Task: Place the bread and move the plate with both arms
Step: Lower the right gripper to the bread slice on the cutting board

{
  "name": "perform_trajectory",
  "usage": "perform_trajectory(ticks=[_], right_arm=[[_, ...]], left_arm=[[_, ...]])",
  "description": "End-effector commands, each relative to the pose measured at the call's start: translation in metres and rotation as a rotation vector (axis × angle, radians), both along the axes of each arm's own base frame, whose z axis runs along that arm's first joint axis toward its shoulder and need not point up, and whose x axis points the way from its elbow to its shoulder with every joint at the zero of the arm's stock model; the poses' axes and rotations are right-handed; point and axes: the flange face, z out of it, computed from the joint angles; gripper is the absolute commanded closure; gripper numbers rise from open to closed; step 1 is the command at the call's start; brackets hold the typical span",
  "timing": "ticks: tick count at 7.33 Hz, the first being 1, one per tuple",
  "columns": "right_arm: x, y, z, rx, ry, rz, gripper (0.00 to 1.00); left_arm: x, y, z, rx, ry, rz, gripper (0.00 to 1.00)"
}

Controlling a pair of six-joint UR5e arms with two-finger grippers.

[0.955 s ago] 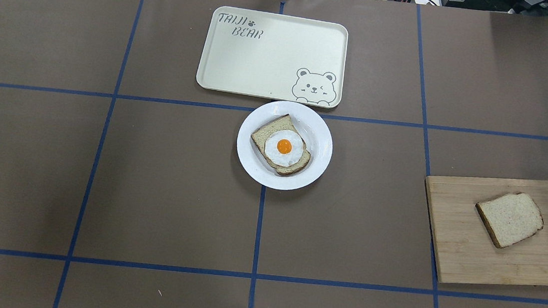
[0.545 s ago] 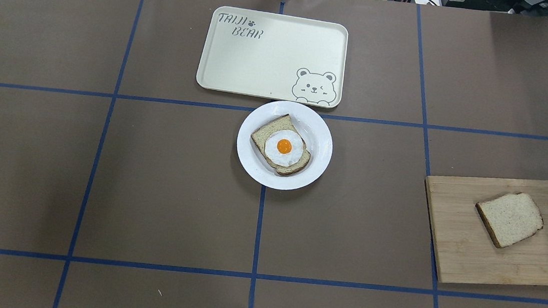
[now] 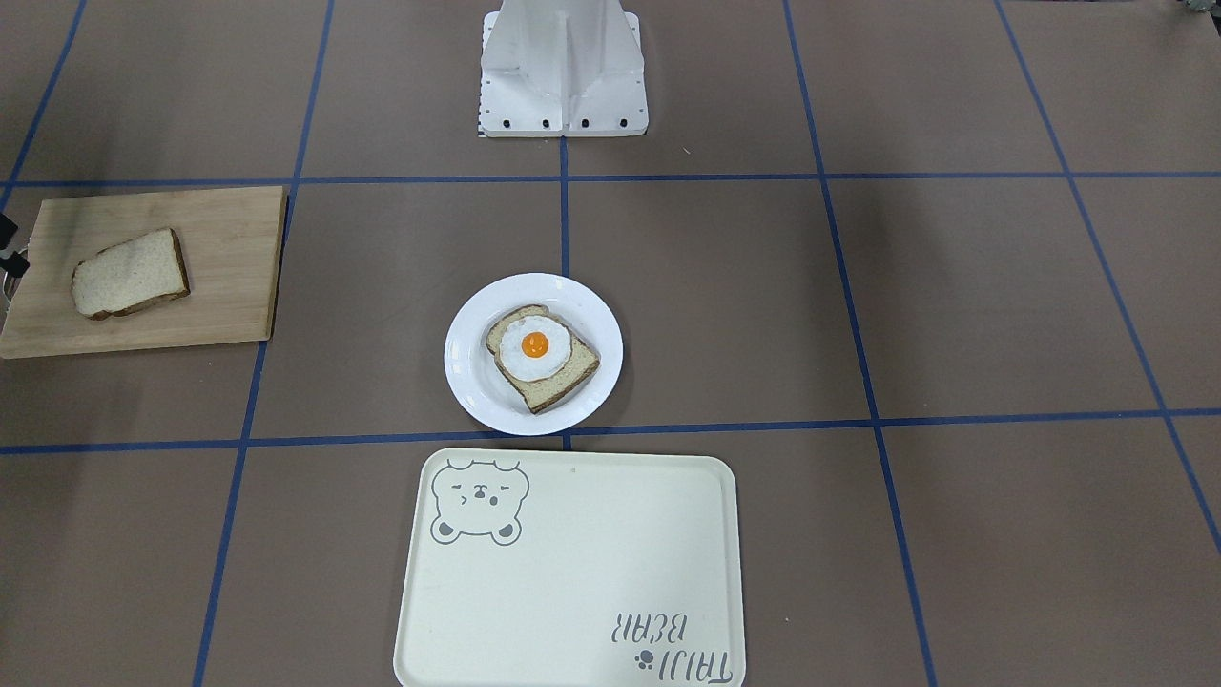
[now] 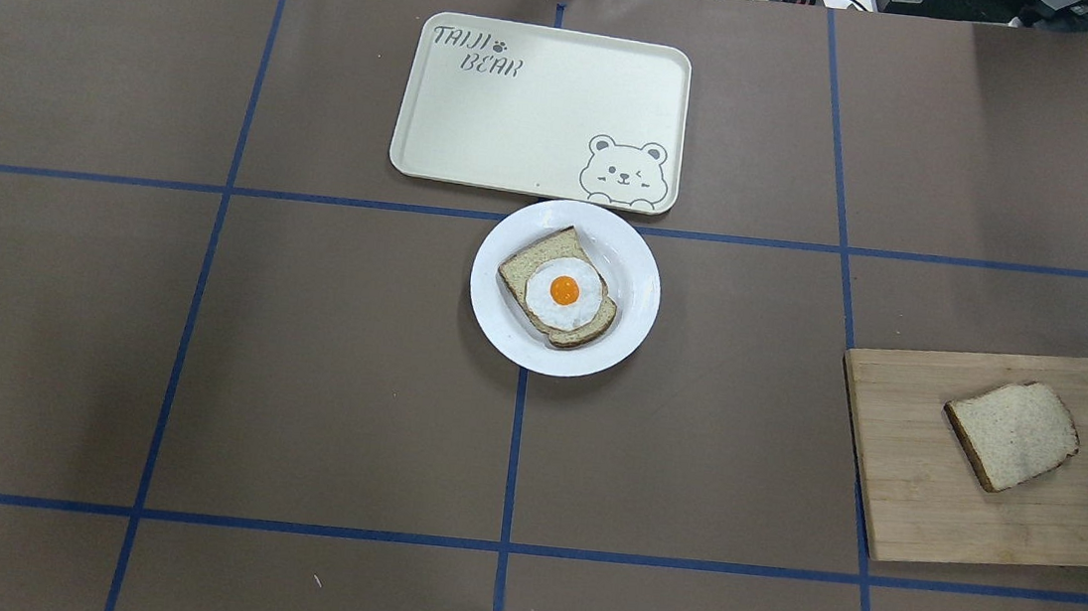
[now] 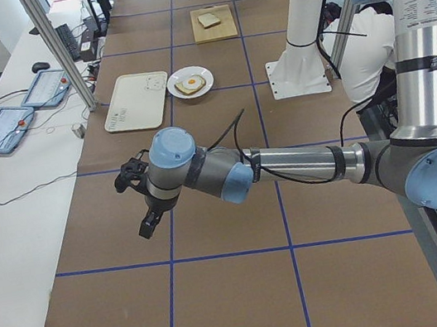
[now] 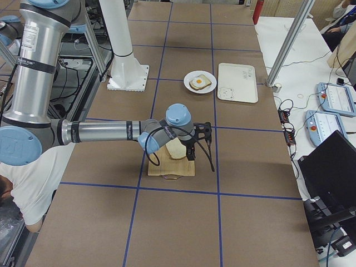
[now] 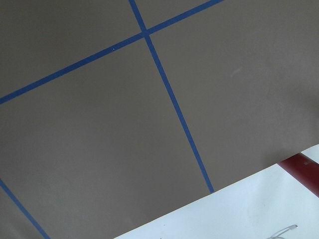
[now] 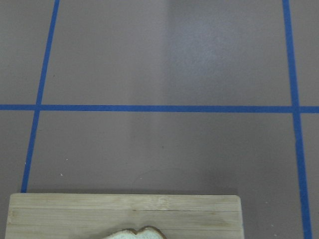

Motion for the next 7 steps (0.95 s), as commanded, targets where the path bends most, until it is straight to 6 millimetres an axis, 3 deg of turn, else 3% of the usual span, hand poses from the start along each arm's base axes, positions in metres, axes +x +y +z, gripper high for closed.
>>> perform_trajectory(ticks=[1, 3, 5, 7], right_arm=[[-0.056, 0.022, 0.032, -0.006, -0.05, 0.093, 0.12], [-0.046, 0.047, 0.056, -0.018, 0.005, 0.09, 0.25], [-0.033, 0.071, 0.072, -0.013, 0.035, 0.088, 0.3], [-0.047, 0.072, 0.071, 0.007, 0.048, 0.076, 0.33]], left_arm=[[0.0, 0.0, -0.001, 0.017, 0.0, -0.002, 0.01], [0.0, 0.002, 0.0, 0.014, 0.0, 0.0, 0.01], [0.001, 0.002, 0.001, 0.012, 0.0, 0.0, 0.01], [0.0, 0.002, 0.001, 0.012, 0.0, -0.002, 0.01]])
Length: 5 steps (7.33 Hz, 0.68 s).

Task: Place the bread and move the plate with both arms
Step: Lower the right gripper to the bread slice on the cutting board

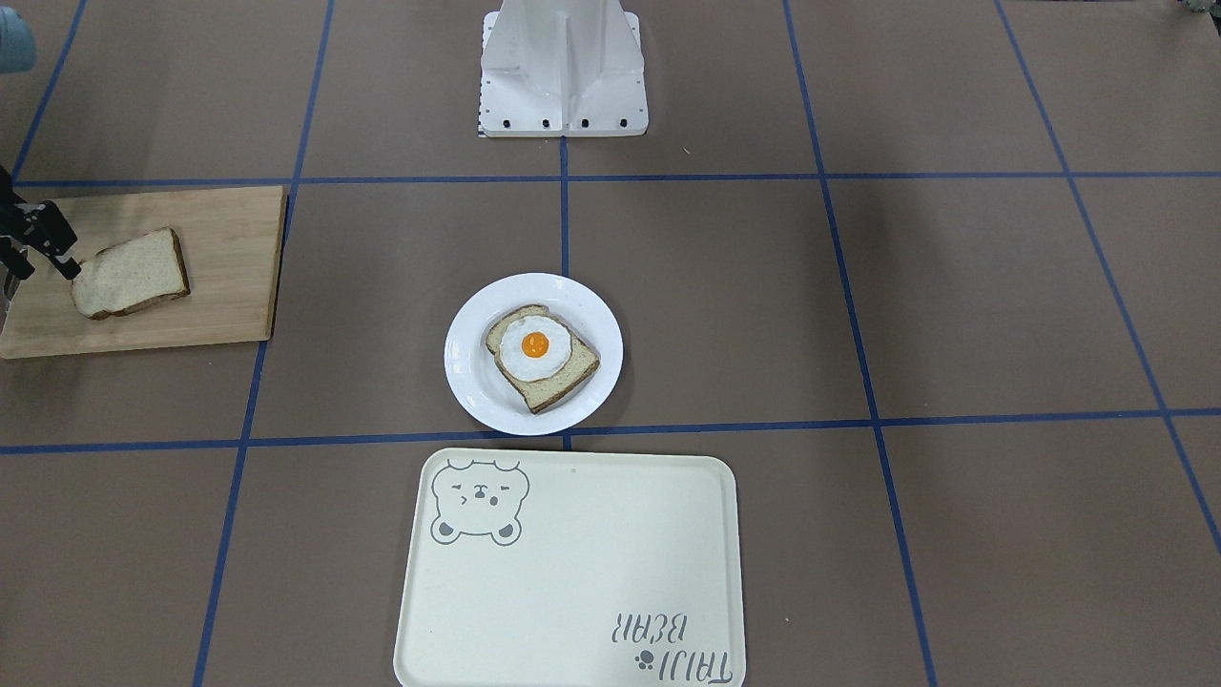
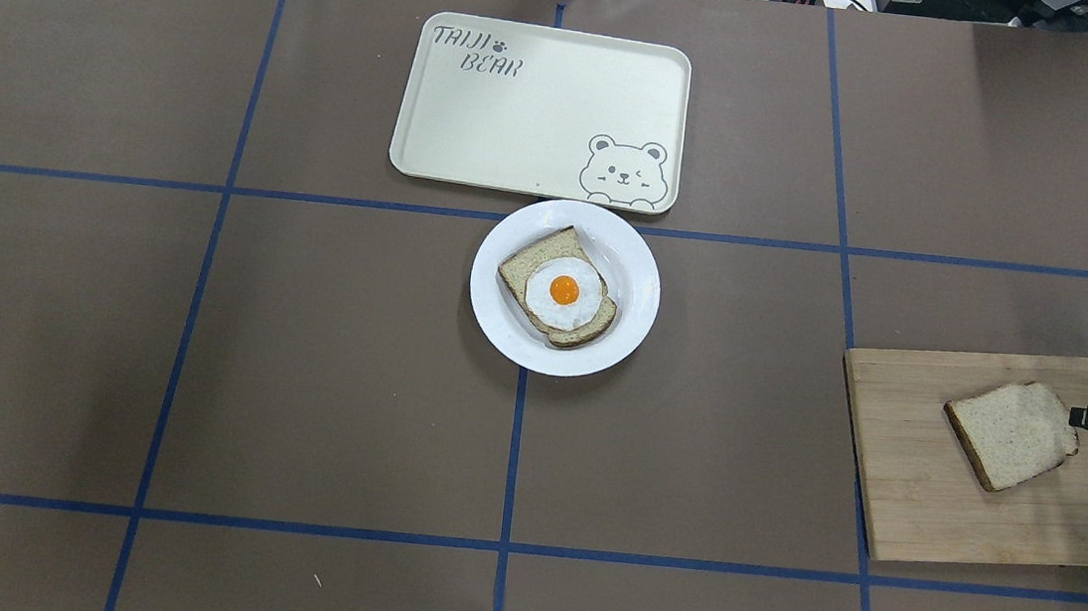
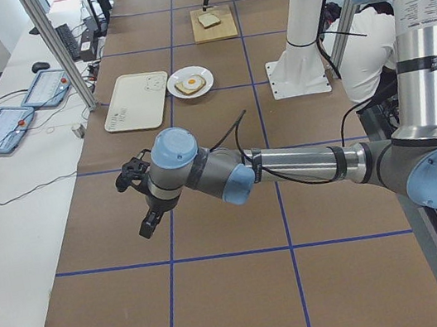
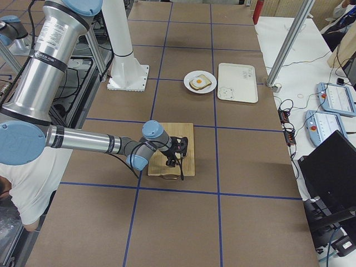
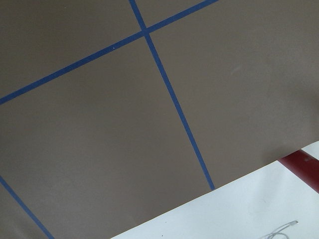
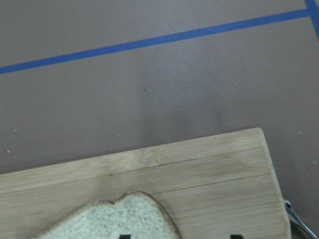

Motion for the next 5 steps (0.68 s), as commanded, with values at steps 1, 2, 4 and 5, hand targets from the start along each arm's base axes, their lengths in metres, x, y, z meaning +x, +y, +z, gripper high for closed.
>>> perform_trajectory(ticks=[1, 2, 4, 5], right_arm=[[-0.013, 0.002, -0.002, 0.018, 0.008, -0.018, 0.33], [-0.017, 0.002, -0.004, 0.022, 0.003, -0.025, 0.35], [-0.023, 0.005, -0.004, 0.025, 0.006, -0.039, 0.35], [-0.027, 0.006, -0.004, 0.034, 0.018, -0.04, 0.37]], left_arm=[[0.0, 0.0, 0.001, -0.002, 0.0, -0.001, 0.01], [0.0, 0.003, 0.004, -0.007, 0.0, 0.0, 0.01], [0.0, 0.003, 0.004, -0.007, 0.0, 0.0, 0.01], [0.0, 0.003, 0.004, -0.007, 0.0, 0.0, 0.01]])
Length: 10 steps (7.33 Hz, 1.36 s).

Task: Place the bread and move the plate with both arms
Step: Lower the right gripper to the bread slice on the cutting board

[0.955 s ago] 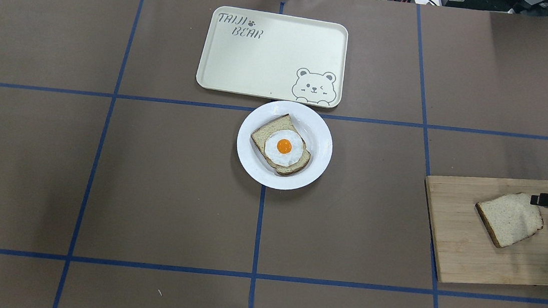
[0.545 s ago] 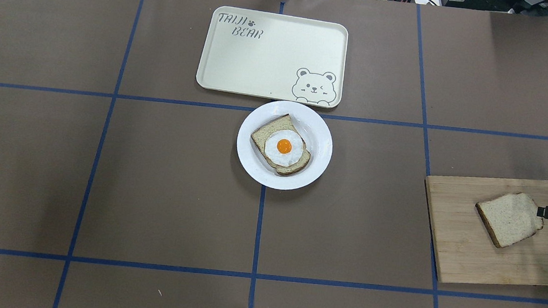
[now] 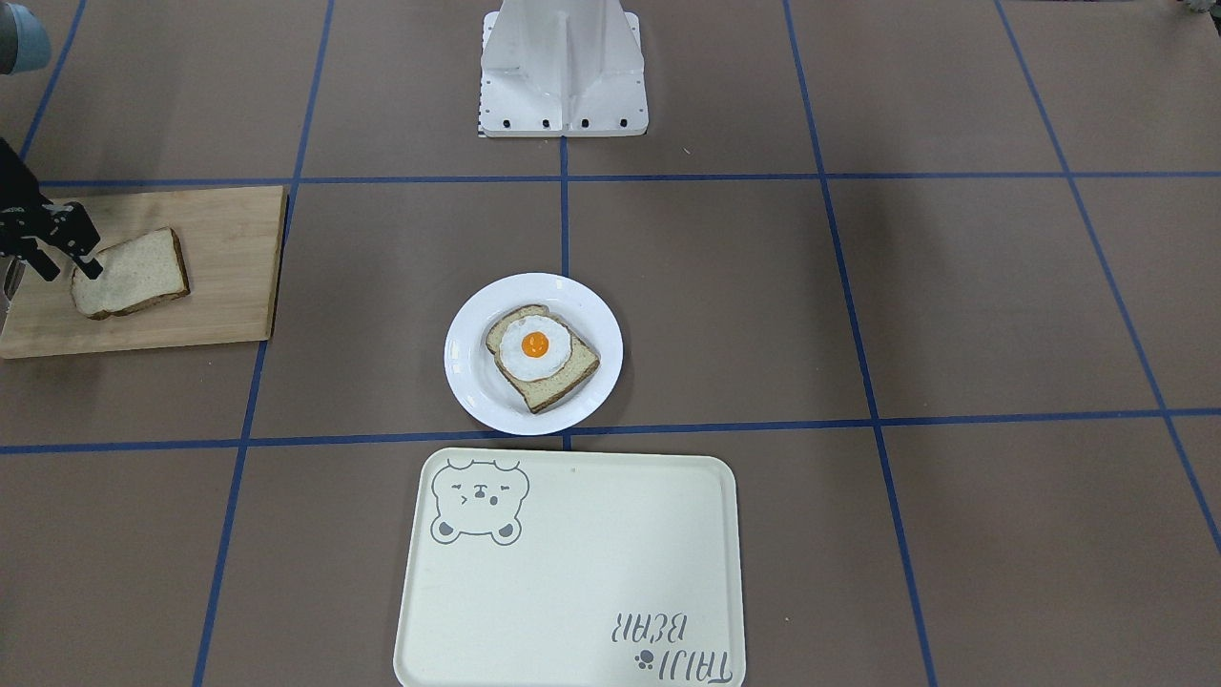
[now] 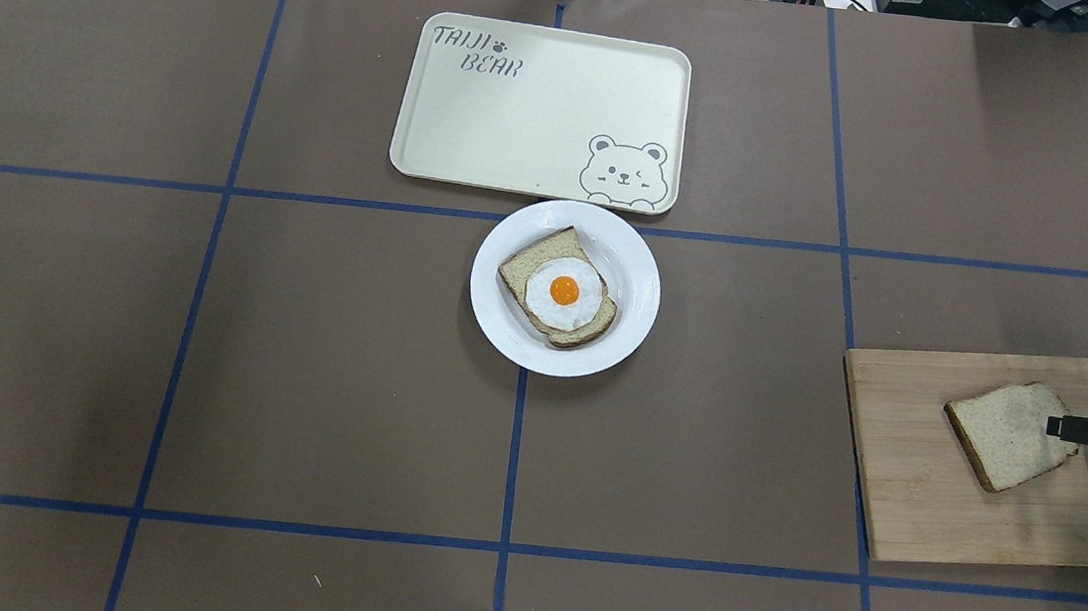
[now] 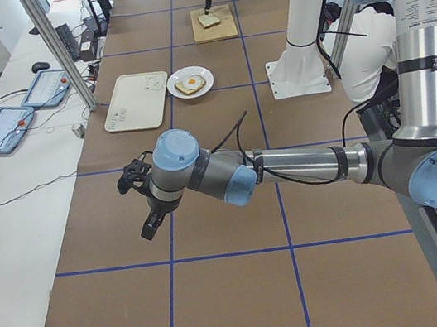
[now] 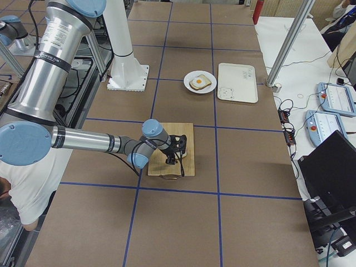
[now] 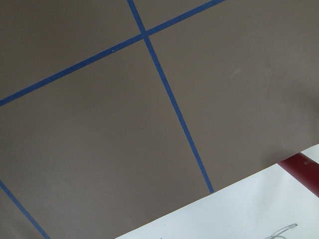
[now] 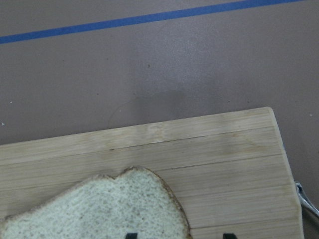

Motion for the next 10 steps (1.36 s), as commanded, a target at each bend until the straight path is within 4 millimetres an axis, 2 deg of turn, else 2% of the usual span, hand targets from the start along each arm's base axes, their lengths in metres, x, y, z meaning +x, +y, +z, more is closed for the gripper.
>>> perform_trajectory(ticks=[1, 3, 4, 5, 9, 10], right_arm=[[-0.007, 0.002, 0.0, 0.008, 0.009, -0.009, 0.41], [-0.011, 0.005, 0.0, 0.011, 0.011, -0.019, 0.67], [-0.013, 0.005, 0.0, 0.017, 0.015, -0.02, 0.88], [-0.015, 0.006, -0.002, 0.021, 0.012, -0.024, 1.0], [-0.011, 0.008, -0.013, 0.027, -0.009, -0.04, 1.0], [-0.004, 0.006, -0.023, 0.004, -0.057, -0.063, 1.0]], left_arm=[[0.0, 0.001, 0.001, -0.002, 0.0, 0.0, 0.01], [0.0, 0.001, 0.001, -0.002, 0.0, 0.0, 0.01], [0.0, 0.001, 0.001, -0.002, 0.0, 0.0, 0.01], [0.0, 0.001, 0.002, -0.004, 0.0, 0.0, 0.01], [0.0, 0.001, 0.002, -0.005, 0.001, -0.001, 0.01], [0.0, 0.0, 0.0, -0.002, 0.001, -0.001, 0.01]])
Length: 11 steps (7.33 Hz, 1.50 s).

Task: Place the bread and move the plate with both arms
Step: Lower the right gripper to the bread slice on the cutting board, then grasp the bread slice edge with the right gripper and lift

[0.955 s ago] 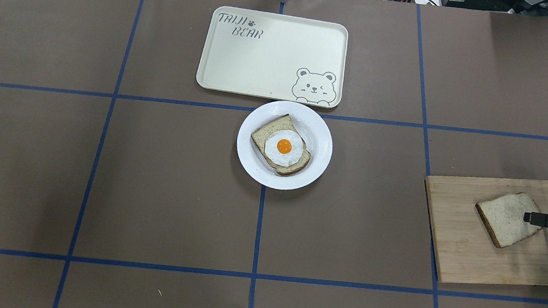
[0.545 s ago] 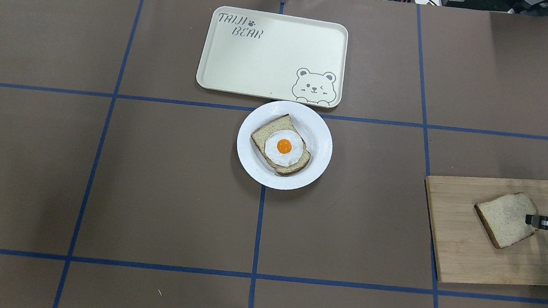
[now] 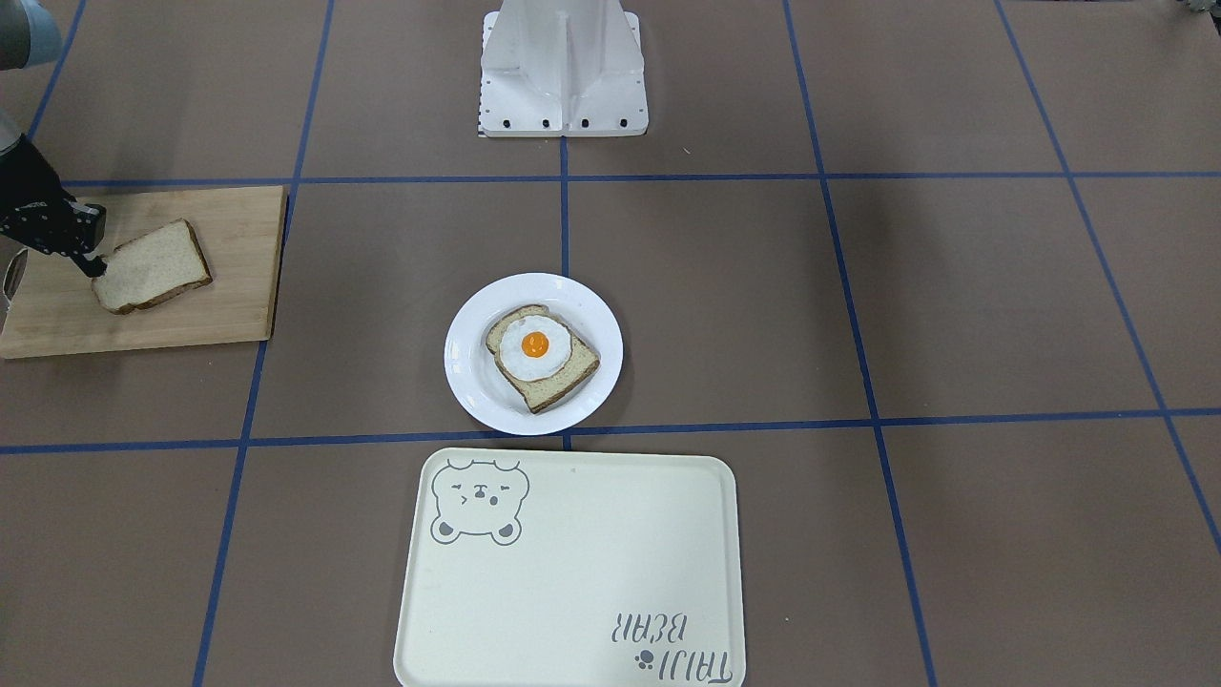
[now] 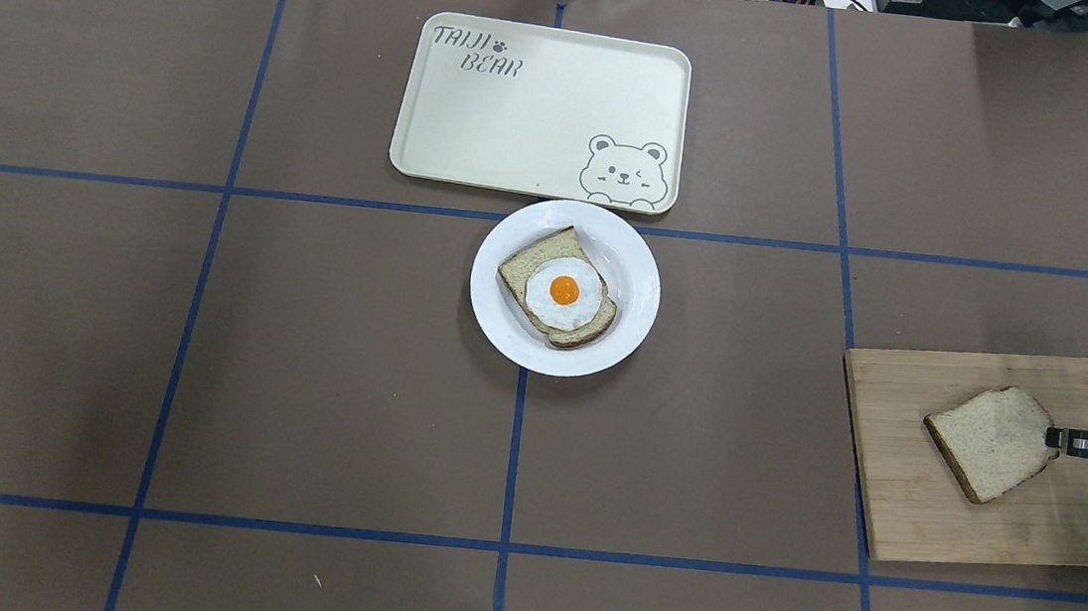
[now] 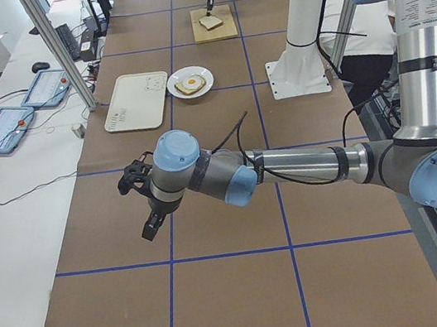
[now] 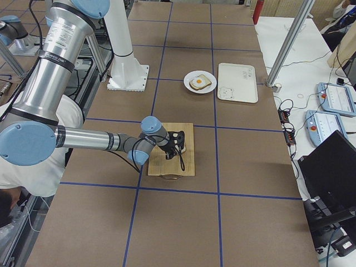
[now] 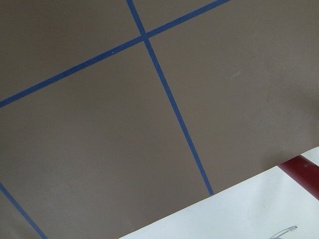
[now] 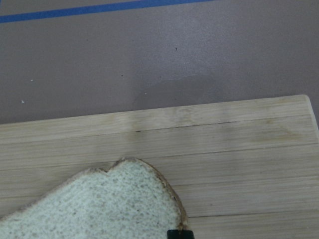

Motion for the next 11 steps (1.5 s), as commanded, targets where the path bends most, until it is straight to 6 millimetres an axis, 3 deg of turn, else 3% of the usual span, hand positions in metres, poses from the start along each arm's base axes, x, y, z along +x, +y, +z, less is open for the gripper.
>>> perform_trajectory(ticks=[1, 2, 3, 6, 7, 9, 10, 11], right_arm=[[0.027, -0.009, -0.016, -0.029, -0.089, -0.044, 1.0], [0.054, -0.016, -0.021, -0.008, -0.126, -0.066, 1.0], [0.068, -0.031, -0.037, -0.01, -0.198, -0.074, 1.0], [0.085, -0.056, -0.061, -0.009, -0.28, -0.073, 1.0], [0.08, -0.071, -0.077, -0.032, -0.313, -0.047, 1.0], [0.057, -0.128, -0.146, -0.12, -0.448, 0.067, 1.0], [0.037, -0.146, -0.178, -0.17, -0.509, 0.136, 1.0], [0.001, -0.153, -0.201, -0.168, -0.532, 0.169, 1.0]], left_arm=[[0.0, 0.0, -0.001, 0.002, 0.0, 0.0, 0.01], [0.0, 0.0, -0.001, 0.001, 0.0, -0.001, 0.01], [0.0, 0.0, -0.001, 0.001, 0.0, -0.001, 0.01], [0.001, -0.001, -0.001, 0.001, 0.0, 0.001, 0.01], [0.001, -0.001, -0.002, 0.003, 0.0, 0.001, 0.01], [0.001, -0.001, -0.001, 0.001, 0.0, 0.001, 0.01], [0.001, -0.001, 0.0, 0.0, 0.001, 0.001, 0.01], [0.001, -0.001, 0.002, -0.005, 0.001, 0.001, 0.01]])
